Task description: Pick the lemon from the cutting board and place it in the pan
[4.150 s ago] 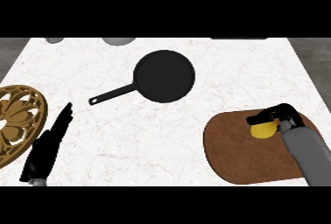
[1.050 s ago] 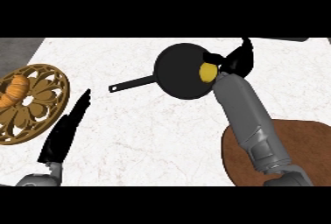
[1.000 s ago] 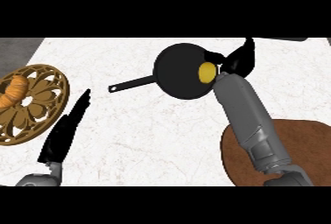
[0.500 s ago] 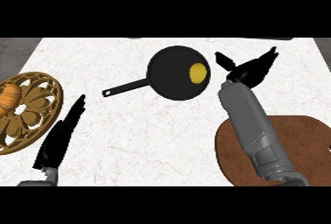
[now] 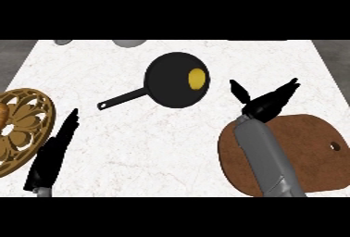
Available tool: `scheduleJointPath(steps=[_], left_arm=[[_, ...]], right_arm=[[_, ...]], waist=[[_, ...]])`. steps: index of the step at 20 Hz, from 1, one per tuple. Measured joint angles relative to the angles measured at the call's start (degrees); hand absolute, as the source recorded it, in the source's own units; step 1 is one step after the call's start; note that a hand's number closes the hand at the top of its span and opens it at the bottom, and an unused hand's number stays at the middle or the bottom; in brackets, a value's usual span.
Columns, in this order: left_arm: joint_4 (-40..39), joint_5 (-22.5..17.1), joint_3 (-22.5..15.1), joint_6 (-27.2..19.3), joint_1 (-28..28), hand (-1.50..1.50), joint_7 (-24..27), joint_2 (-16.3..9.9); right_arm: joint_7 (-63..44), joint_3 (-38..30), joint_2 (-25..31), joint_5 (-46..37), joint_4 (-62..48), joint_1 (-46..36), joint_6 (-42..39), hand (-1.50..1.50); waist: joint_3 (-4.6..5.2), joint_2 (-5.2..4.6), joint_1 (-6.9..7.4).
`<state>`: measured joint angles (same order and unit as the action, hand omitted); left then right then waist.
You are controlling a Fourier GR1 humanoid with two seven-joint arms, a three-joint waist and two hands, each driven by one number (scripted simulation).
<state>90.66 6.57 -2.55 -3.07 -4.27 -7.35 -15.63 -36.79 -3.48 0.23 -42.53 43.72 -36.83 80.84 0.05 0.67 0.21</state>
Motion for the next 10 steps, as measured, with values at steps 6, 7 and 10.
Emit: scheduleJointPath(steps=[6,7,10], left_arm=[[0.39,0.87,0.09,-0.92,-1.15,0.00,-0.20,0.63],[0.25,0.67,0.50,-0.90,-1.18,0.00,-0.27,0.53],[1.30,0.36,1.01,-0.61,-1.12,0.00,-1.13,0.26]], right_arm=[[-2.18,8.39,-0.09,-1.37,13.73,14.72,1.23,-1.50],[-2.45,9.69,-0.11,-1.78,16.29,17.50,1.31,-1.50],[-3.58,13.08,-0.14,-3.87,24.02,25.13,1.13,-1.50]], waist=[[0.09,0.33,-1.61],[0.10,0.35,-1.83],[0.12,0.26,-1.90]])
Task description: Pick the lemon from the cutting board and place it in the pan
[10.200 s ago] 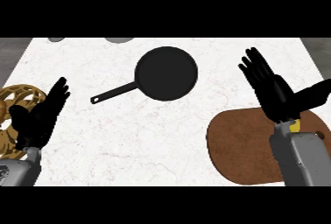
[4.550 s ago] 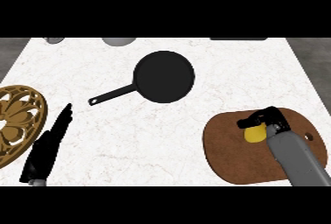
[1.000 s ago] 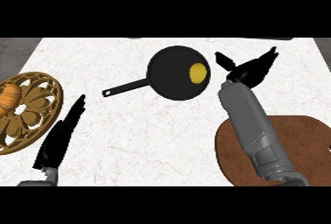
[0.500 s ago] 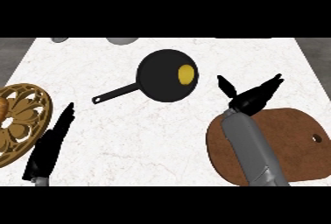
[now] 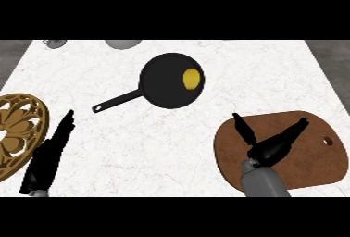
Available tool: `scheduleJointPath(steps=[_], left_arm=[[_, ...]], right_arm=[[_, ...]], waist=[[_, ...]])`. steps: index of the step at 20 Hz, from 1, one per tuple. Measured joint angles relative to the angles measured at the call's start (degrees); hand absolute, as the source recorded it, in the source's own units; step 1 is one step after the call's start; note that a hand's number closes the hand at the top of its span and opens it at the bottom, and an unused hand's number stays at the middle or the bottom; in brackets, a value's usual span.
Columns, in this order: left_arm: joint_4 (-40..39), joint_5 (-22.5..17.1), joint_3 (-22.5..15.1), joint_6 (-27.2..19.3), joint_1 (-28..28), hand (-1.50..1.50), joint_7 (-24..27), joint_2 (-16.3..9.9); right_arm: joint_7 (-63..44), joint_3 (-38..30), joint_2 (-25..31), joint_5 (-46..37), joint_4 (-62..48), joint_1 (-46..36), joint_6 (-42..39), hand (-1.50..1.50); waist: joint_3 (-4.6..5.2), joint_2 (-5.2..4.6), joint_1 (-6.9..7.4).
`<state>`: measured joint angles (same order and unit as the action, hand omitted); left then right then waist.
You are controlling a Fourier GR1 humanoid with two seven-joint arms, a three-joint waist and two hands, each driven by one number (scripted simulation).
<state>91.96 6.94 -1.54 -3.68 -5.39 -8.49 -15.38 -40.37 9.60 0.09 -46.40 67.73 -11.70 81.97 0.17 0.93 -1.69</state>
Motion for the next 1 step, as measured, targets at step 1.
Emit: scheduleJointPath(steps=[1], left_arm=[[0.53,0.16,-0.06,-0.12,0.22,0.00,-0.55,0.06]], right_arm=[[-0.18,1.37,-0.01,-0.58,2.92,2.99,0.08,-1.50]], waist=[[0.00,-0.03,-0.05]])
